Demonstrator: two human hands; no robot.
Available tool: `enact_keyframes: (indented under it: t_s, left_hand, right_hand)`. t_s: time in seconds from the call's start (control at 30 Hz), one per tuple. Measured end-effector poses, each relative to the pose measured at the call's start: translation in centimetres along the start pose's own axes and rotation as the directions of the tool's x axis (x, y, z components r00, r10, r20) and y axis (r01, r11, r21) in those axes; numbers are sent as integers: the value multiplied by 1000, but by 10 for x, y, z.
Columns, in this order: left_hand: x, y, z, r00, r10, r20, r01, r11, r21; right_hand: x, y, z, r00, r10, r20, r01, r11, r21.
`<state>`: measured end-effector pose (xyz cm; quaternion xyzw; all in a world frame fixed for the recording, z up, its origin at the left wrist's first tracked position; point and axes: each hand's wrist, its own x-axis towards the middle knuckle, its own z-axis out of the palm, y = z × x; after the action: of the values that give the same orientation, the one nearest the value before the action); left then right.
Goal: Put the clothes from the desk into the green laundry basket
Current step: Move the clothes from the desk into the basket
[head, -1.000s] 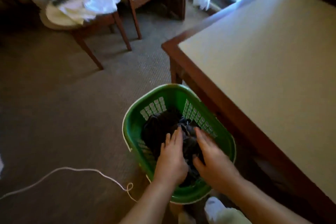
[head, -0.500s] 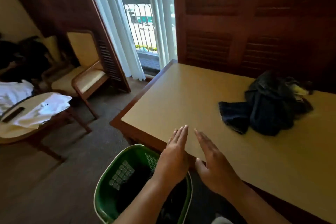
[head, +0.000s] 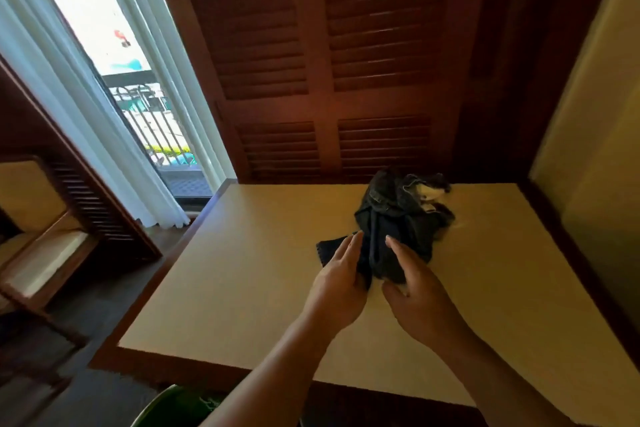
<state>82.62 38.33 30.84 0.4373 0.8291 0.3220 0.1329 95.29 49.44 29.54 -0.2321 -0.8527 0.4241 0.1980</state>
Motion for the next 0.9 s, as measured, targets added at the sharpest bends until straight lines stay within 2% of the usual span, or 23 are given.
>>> enact_keyframes:
  t_s: [0.1, 0.2, 0.3, 0.57, 0.63, 0.7, 0.8, 0.9]
  left_hand:
    - [47, 10, 11, 999, 3, 49, -4, 1000, 28]
    - [90, 17, 22, 997, 3, 83, -1, 1000, -22]
    - [123, 28, 28, 999, -4, 46, 5, 1000, -20]
    - [195, 43, 60, 996, -70, 57, 68, 997, 46]
    - [212, 38, 77, 988, -144, 62, 140, 988, 58]
    - [228, 34, 94, 951, -300, 69, 295, 952, 76]
    - [246, 30, 116, 823, -541, 175, 519, 840, 156]
    - [252, 19, 137, 712, -642, 284, 585, 766, 264]
  right_hand:
    - [27, 17, -23, 999, 12, -30, -12, 1000, 1]
    - [54, 32, -48, 1000, 26, -18, -26, 1000, 11]
    - [81, 47, -69, 999, 43, -6, -43, 999, 26]
    - [129, 91, -111, 995, 92, -33, -91, 996, 5]
    - [133, 106, -115, 992, 120, -29, -120, 993, 5]
    - [137, 120, -118, 991, 126, -34, -127, 992, -2]
    - [143, 139, -120, 990, 142, -3, -142, 990, -19]
    - [150, 157, -119, 985, 173, 29, -172, 985, -24]
